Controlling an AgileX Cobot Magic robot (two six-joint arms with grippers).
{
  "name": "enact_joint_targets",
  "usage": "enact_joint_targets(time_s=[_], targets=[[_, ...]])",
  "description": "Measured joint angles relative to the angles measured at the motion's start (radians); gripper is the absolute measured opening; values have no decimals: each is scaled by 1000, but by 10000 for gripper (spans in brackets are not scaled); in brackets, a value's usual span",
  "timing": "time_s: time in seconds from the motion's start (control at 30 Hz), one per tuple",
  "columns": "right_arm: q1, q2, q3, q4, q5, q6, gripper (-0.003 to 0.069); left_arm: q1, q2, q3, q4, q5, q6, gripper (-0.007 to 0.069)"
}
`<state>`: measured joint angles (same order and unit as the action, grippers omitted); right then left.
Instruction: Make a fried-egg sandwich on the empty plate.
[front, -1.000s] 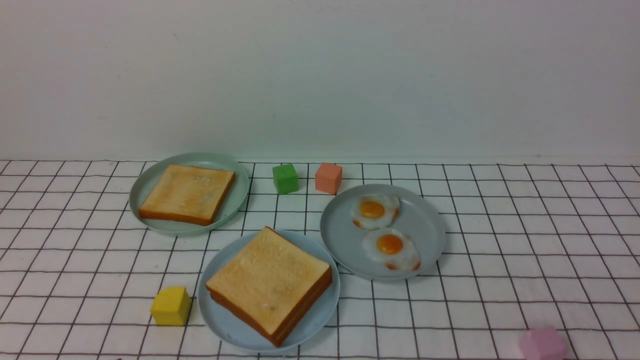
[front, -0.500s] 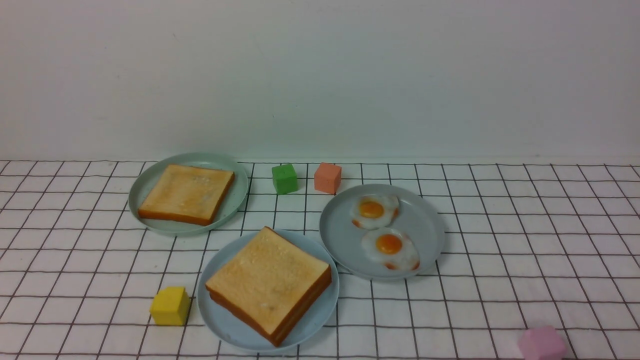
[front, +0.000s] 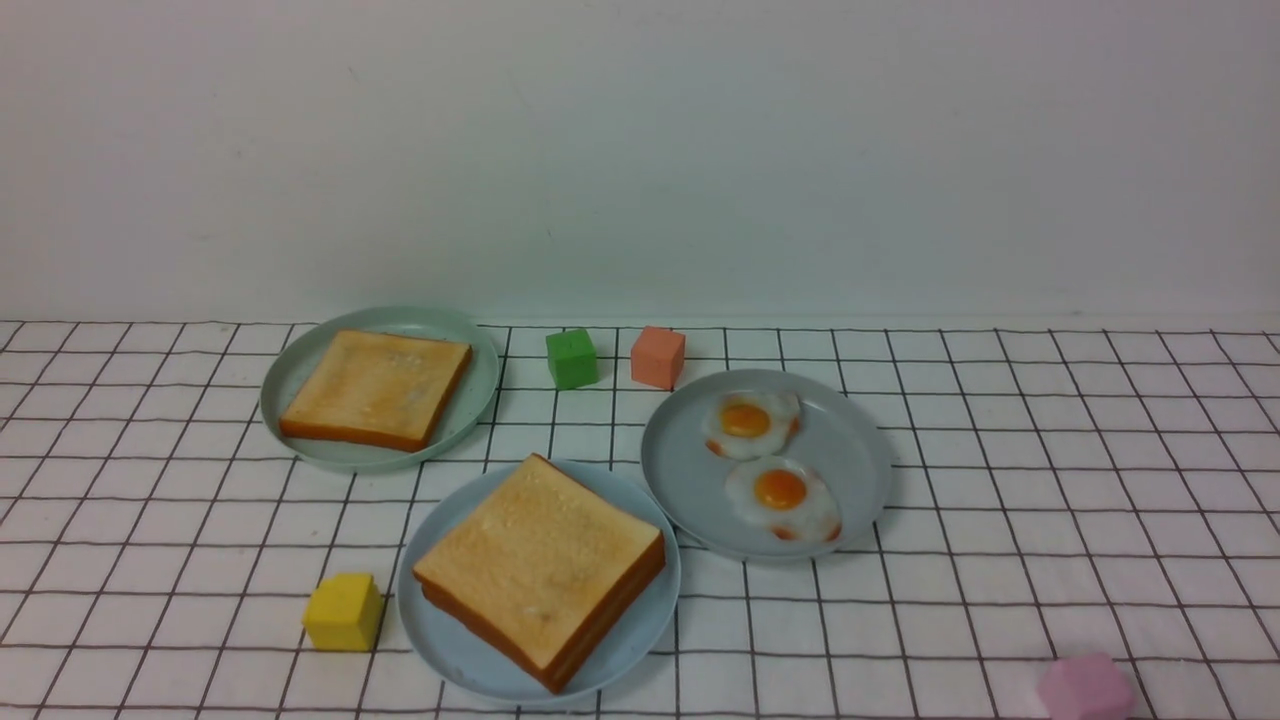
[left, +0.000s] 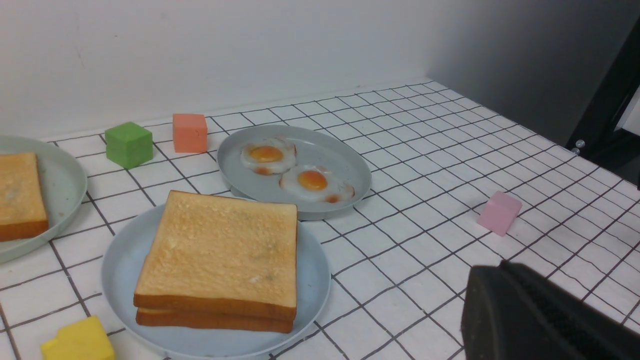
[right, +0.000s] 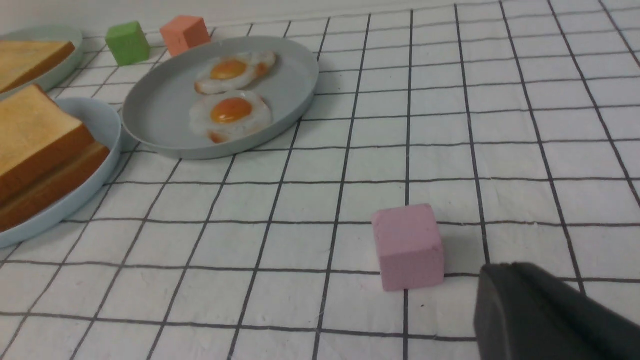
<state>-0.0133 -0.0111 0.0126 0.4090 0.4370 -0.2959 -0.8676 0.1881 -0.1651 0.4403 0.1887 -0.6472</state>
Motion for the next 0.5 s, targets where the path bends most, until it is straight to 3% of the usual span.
enact_joint_targets(time_s=[0.33, 0.5], targets=[[-5, 0, 1, 0, -5, 10, -12, 0, 2, 0, 1, 1, 0, 0], [-5, 0, 2, -82, -18, 107, -12, 0, 2, 1, 1, 1, 0, 4]])
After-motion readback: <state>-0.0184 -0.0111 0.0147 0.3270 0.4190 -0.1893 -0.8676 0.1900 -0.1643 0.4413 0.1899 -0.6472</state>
